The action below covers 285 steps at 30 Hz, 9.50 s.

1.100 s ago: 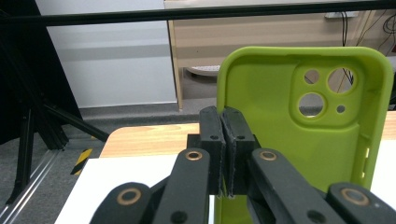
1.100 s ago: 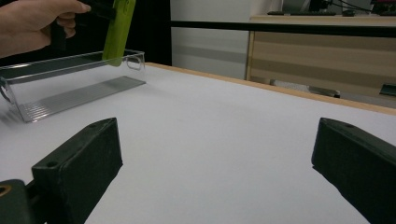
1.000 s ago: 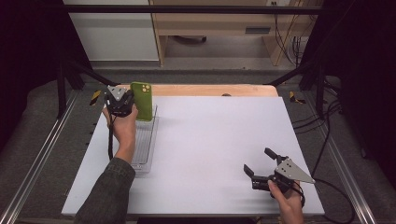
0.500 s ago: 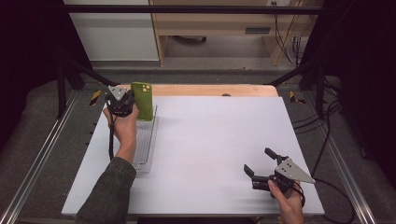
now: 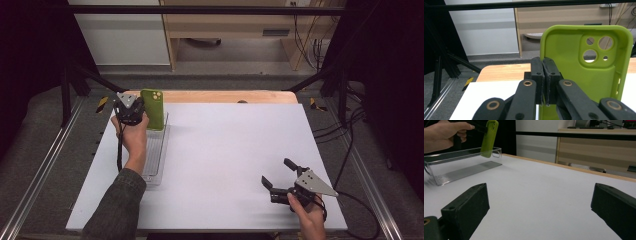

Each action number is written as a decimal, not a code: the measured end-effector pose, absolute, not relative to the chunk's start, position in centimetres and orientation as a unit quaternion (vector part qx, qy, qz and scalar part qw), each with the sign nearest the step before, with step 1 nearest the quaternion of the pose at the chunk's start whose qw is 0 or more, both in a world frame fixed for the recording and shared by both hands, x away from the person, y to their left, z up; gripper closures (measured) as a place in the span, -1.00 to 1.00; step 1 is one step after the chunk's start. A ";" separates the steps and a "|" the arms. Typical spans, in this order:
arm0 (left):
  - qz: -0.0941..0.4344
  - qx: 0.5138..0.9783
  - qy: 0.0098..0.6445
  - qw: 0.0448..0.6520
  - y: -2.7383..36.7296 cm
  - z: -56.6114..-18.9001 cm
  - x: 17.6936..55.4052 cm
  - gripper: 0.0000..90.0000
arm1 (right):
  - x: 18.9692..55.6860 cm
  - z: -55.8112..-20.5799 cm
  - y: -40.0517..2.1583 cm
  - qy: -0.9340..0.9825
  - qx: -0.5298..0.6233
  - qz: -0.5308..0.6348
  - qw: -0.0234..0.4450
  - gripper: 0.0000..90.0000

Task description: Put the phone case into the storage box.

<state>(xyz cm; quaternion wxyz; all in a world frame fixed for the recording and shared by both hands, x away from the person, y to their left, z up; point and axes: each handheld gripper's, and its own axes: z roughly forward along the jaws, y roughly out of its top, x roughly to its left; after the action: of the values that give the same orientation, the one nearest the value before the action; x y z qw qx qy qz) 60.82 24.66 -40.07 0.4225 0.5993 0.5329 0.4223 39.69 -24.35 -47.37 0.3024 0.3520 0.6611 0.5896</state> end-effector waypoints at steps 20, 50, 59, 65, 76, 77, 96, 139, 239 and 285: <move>0.416 0.604 0.535 0.420 24.6 -40.6 61.0 0.94 | 39.7 -47.4 -24.4 0.661 0.354 0.589 0.302 -0.96; 0.411 0.608 0.538 0.415 24.3 -41.2 61.1 0.94 | 39.7 -47.4 -24.4 0.660 0.355 0.590 0.302 -0.96; 0.410 0.611 0.537 0.412 24.2 -41.3 61.2 0.94 | 39.7 -47.4 -24.4 0.660 0.355 0.590 0.302 -0.96; 0.406 0.610 0.541 0.412 24.3 -41.4 61.2 0.94 | 39.7 -47.4 -24.4 0.660 0.355 0.589 0.302 -0.96; 0.406 0.611 0.543 0.409 24.2 -41.6 61.3 0.94 | 39.7 -47.4 -24.4 0.660 0.356 0.589 0.301 -0.96; 0.405 0.611 0.544 0.409 24.2 -41.6 61.3 0.94 | 39.7 -47.4 -24.4 0.660 0.356 0.589 0.301 -0.96; 0.407 0.608 0.547 0.407 24.3 -42.0 61.3 0.93 | 39.7 -47.4 -24.4 0.659 0.356 0.590 0.300 -0.96; 0.414 0.607 0.550 0.398 23.8 -42.3 61.8 0.91 | 39.8 -47.6 -24.4 0.661 0.358 0.589 0.298 -0.96; 0.304 0.683 0.451 0.488 18.9 -38.9 56.9 -0.93 | 39.7 -47.5 -24.2 0.662 0.356 0.589 0.298 -0.96; 0.282 0.661 0.396 0.572 22.5 -35.6 50.1 -0.94 | 39.6 -47.5 -24.0 0.666 0.351 0.588 0.297 -0.96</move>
<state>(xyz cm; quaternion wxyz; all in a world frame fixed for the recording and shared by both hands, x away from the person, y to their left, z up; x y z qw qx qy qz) 50.11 22.51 -35.61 0.5718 0.6607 0.3960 0.2824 39.64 -24.01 -47.50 0.2968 0.3512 0.6657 0.5877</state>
